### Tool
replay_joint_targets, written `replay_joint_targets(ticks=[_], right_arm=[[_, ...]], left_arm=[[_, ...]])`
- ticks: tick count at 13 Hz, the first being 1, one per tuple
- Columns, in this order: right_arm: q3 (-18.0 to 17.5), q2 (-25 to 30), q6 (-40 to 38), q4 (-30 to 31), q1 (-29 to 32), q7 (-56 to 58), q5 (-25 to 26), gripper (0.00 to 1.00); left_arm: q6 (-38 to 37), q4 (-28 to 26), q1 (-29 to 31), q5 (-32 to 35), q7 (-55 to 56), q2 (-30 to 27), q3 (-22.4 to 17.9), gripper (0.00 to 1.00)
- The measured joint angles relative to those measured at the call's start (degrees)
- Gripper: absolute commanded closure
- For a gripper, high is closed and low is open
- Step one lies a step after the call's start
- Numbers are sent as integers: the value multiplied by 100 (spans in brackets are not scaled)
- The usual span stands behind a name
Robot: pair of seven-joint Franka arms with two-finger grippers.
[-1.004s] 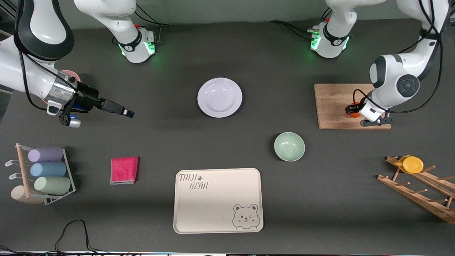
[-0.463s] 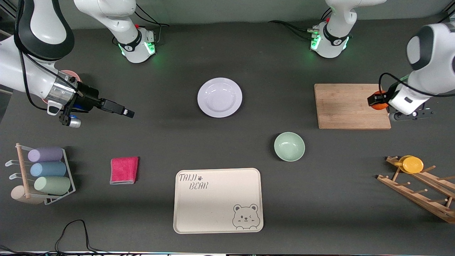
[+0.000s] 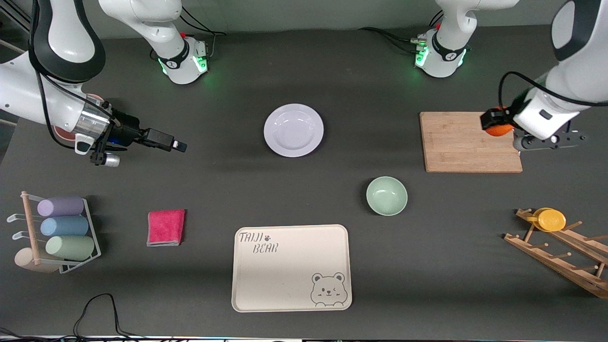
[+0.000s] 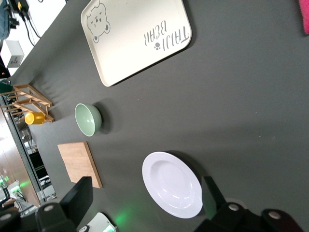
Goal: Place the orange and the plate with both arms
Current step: 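Lift the orange off the board with the left gripper, then carry the orange over the white plate with the left gripper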
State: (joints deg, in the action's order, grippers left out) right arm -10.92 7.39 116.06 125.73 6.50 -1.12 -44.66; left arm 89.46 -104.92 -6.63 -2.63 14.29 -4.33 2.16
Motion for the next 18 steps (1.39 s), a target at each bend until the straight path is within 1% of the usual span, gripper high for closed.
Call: replay_joint_targets(ticks=[1, 3, 5, 6, 7, 8, 10, 14, 16, 18], right_arm=[[-3, 4, 0, 34, -1, 158, -10, 0], [-6, 5, -3, 117, -3, 510, -48, 0], [-5, 5, -3, 207, -4, 721, -65, 0], [-3, 5, -3, 250, -3, 795, -81, 0], [-2, 2, -3, 281, -3, 829, -132, 0], [-3, -1, -3, 309, -4, 859, -241, 0], [-5, -23, -2, 360, -6, 952, -453, 0], [-4, -159, -2, 457, -7, 1266, -769, 0], [-4, -202, -1, 641, -7, 1638, -1016, 0], [-4, -205, 0, 894, -7, 1986, -1237, 0]], left_arm=[[-11, 152, -17, -136, 378, 68, 277, 100], [39, 486, -47, -335, 1334, 364, 990, 100], [314, 972, -112, -391, 2485, 960, 1769, 100], [522, 1215, -190, -390, 3000, 1319, 2063, 100], [797, 1424, -350, -388, 3440, 1691, 2225, 100], [1163, 1591, -591, -361, 3772, 2069, 2290, 100], [1955, 1738, -1152, -164, 4363, 2685, 2304, 100], [2791, 1767, -2185, 622, 5495, 3548, 2310, 100], [3292, 1700, -2497, 788, 5748, 3951, 2303, 100], [3712, 1510, -2699, 1018, 5970, 4251, 2300, 100]])
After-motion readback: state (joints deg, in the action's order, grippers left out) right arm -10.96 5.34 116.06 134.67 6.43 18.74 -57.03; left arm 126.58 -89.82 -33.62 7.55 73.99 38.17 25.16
